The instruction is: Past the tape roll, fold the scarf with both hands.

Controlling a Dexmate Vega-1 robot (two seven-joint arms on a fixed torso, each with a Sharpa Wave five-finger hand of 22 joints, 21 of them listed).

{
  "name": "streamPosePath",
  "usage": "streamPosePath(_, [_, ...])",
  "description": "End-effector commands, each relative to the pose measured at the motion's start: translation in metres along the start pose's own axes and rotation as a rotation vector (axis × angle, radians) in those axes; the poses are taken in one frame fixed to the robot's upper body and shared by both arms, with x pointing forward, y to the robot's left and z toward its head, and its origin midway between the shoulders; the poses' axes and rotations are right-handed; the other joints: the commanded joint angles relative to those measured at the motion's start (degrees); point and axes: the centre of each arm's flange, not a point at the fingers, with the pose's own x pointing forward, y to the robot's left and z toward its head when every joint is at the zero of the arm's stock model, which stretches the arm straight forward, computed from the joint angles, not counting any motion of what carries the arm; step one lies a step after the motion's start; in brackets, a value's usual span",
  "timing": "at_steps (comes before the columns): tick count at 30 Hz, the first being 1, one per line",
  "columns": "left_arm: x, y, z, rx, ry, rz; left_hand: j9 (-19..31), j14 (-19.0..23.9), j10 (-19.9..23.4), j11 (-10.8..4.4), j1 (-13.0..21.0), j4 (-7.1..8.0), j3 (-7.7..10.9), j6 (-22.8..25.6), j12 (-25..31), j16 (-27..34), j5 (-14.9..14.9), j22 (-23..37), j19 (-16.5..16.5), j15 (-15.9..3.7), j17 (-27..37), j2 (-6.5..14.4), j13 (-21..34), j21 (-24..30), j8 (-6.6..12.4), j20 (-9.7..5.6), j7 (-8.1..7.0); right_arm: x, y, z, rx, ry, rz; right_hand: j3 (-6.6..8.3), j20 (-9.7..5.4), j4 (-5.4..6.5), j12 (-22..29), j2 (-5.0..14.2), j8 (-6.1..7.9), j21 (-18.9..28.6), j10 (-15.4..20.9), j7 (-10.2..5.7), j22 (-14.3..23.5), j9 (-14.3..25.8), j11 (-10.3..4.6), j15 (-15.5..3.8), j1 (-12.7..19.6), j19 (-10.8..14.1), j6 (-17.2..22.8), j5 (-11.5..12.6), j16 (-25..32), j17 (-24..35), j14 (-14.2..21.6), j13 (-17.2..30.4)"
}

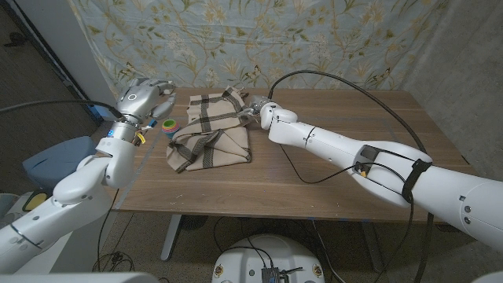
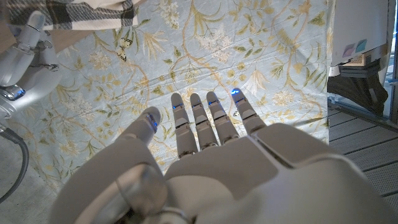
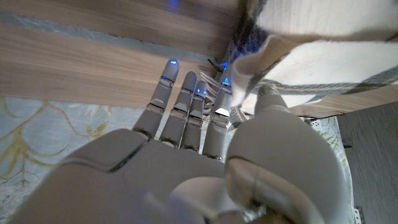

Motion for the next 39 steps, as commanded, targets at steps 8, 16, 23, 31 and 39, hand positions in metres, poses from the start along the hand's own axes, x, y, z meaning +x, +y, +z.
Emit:
streamPosePath(8, [-0.009,-0.001,-0.006,-0.008,0.019,0.01,0.31,0.18,-0.71,-0.17,0.08,-0.05,0.46,-0.29,-0.44,-0.25,0.14,0.1,0.27,-0.29,0.31,0.54,0.08,0.54,-0.23,-0.02,0.13,0.002,-0.013,0.027,0.6,-0.322,0.028,4.08,-3.73,-0.21,4.27,2.01,1.66,0.87,9.24,-0.06,0.35,1.23,-2.6,-5.3,4.4,1.27,2.58,-0.93,4.93,3.79,6.43,2.11])
streamPosePath(16, [-0.015,0.002,-0.007,-0.018,0.015,0.028,0.33,0.2,-0.74,-0.13,0.02,0.05,0.49,-0.51,-0.55,-0.28,0.12,0.11,0.23,-0.24,0.34,0.51,0.1,0.51,-0.39,0.02,0.08,0.016,-0.018,0.057,0.894,-0.414,0.177,4.51,-4.27,0.56,4.85,2.08,1.54,1.93,8.96,-0.31,0.48,1.34,-2.76,-5.47,4.36,3.1,1.89,-1.38,6.31,5.7,7.5,3.03])
streamPosePath(23, [-0.022,0.003,-0.009,-0.045,0.017,0.052,0.34,0.26,-0.71,0.03,-0.01,0.11,0.53,-0.52,-0.64,-0.3,0.1,0.12,0.2,-0.27,0.35,0.47,0.11,0.49,-0.45,0.01,0.09,0.031,-0.016,0.084,1.004,-0.41,0.274,5.55,-5.52,1.25,4.79,1.81,1.12,4.4,7.59,-0.37,0.74,1.21,-2.08,-6.06,4.43,7.53,0.64,-1.81,7.4,6.43,10.93,3.9])
streamPosePath(31, [-0.03,0.007,-0.012,-0.099,0.006,0.093,0.36,0.66,-0.38,0.09,-0.15,0.31,0.54,-0.58,-0.63,-0.18,0.06,0.13,0.32,-0.22,0.41,0.45,0.13,0.52,-0.54,0.06,0.21,0.037,-0.018,0.111,1.061,-0.181,0.237,6.67,-7.43,1.77,4.61,1.54,0.62,7.52,6.82,-0.23,0.96,1.09,-1.64,-6.25,4.44,12.65,-0.64,-2.21,7.12,6.34,12.67,4.56])
streamPosePath(39, [-0.038,0.009,-0.015,-0.111,0.012,0.119,0.37,0.86,-0.44,0.16,-0.29,0.51,0.6,-0.72,-0.77,-0.17,0.04,0.14,0.43,-0.22,0.43,0.4,0.15,0.56,-0.64,0.05,0.19,0.029,-0.005,0.141,0.995,-0.144,0.258,7.36,-8.65,2.17,3.94,1.69,-0.1,9.02,5.78,-0.6,1.03,0.97,-1.35,-6.15,4.39,14.42,-1.92,-2.36,6.68,6.16,13.0,4.56])
